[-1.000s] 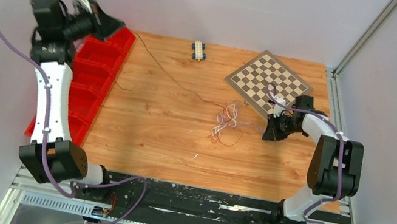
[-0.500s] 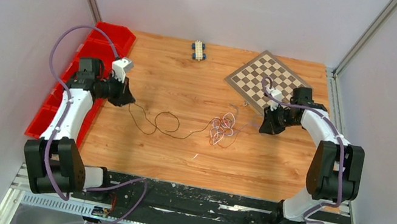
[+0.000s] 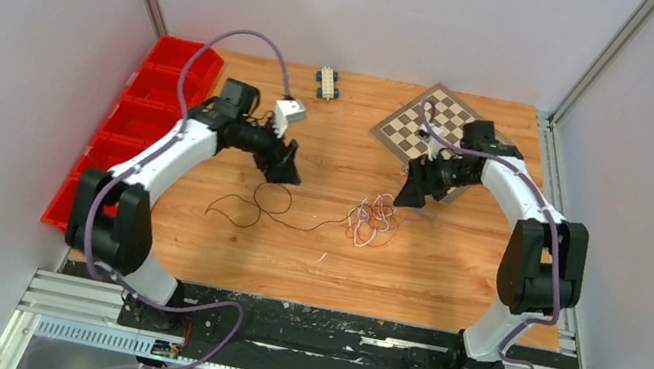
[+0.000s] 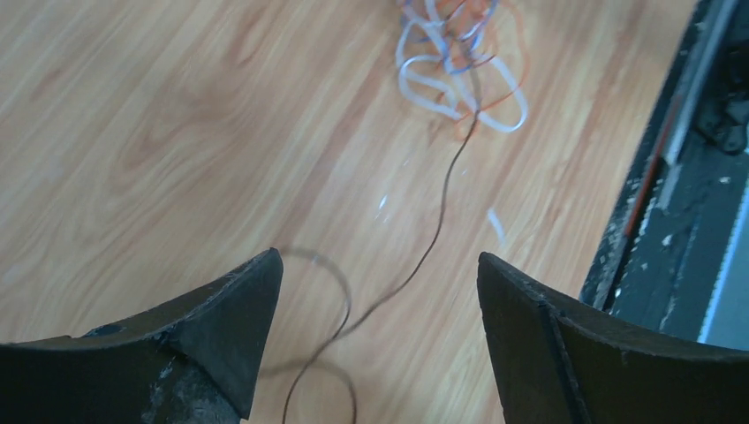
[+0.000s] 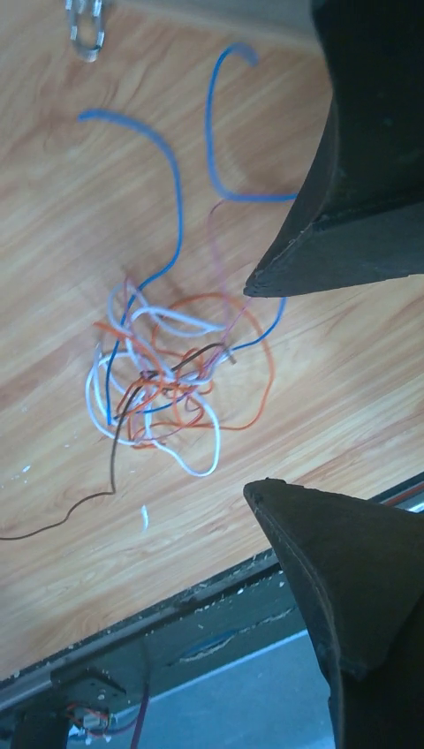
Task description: Untangle the cables
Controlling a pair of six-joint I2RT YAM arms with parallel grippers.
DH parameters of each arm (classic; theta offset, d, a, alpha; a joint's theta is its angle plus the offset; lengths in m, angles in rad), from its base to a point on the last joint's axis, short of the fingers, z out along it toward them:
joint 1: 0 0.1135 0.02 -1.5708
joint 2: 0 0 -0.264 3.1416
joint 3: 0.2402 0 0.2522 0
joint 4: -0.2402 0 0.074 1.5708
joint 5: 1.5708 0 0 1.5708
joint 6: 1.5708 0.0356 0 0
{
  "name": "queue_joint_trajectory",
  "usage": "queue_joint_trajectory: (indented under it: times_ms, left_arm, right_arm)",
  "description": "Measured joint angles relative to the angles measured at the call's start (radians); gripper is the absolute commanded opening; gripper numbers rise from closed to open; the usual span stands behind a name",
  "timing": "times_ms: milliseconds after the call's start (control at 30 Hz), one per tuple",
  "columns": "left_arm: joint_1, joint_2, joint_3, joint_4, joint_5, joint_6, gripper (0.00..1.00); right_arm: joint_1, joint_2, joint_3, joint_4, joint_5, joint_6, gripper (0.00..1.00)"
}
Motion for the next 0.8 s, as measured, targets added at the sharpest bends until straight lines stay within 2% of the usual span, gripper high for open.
queue_joint_trajectory:
  times_ms: [233,367,433,500,533,567,600,633,700,800]
  left_arm:
    - [-0.25,0.276,0.072,0.211,0.041,-0.195,0.91]
    - [-0.33,0.375,0.078,0.298,0.057,-0.278,0.9]
    - [-0.359,0.422,0.08,0.338,0.06,-0.318,0.86]
    - [-0.37,0.454,0.081,0.364,0.06,-0.349,0.7]
    - [-0.371,0.469,0.081,0.376,0.059,-0.367,0.53]
    - [-0.371,0.48,0.081,0.384,0.058,-0.38,0.41]
    - [-0.371,0.489,0.082,0.392,0.054,-0.391,0.2]
    - [-0.371,0.496,0.082,0.397,0.052,-0.4,0.05]
    - [-0.371,0.5,0.083,0.398,0.05,-0.412,0.0]
    - [-0.369,0.486,0.087,0.396,0.057,-0.41,0.0]
  right_arm:
    - [0.08,0.126,-0.027,0.106,0.011,0.162,0.72]
    - [0.082,0.136,-0.065,0.156,0.034,0.225,0.71]
    - [0.084,0.148,-0.069,0.187,0.039,0.261,0.7]
    - [0.089,0.161,-0.069,0.215,0.04,0.286,0.7]
    - [0.092,0.167,-0.069,0.225,0.043,0.296,0.69]
    - [0.097,0.17,-0.072,0.237,0.048,0.304,0.67]
    - [0.103,0.171,-0.078,0.25,0.055,0.311,0.63]
    - [0.108,0.171,-0.086,0.261,0.062,0.317,0.6]
    - [0.122,0.171,-0.111,0.288,0.1,0.327,0.53]
    - [0.134,0.171,-0.144,0.306,0.174,0.337,0.44]
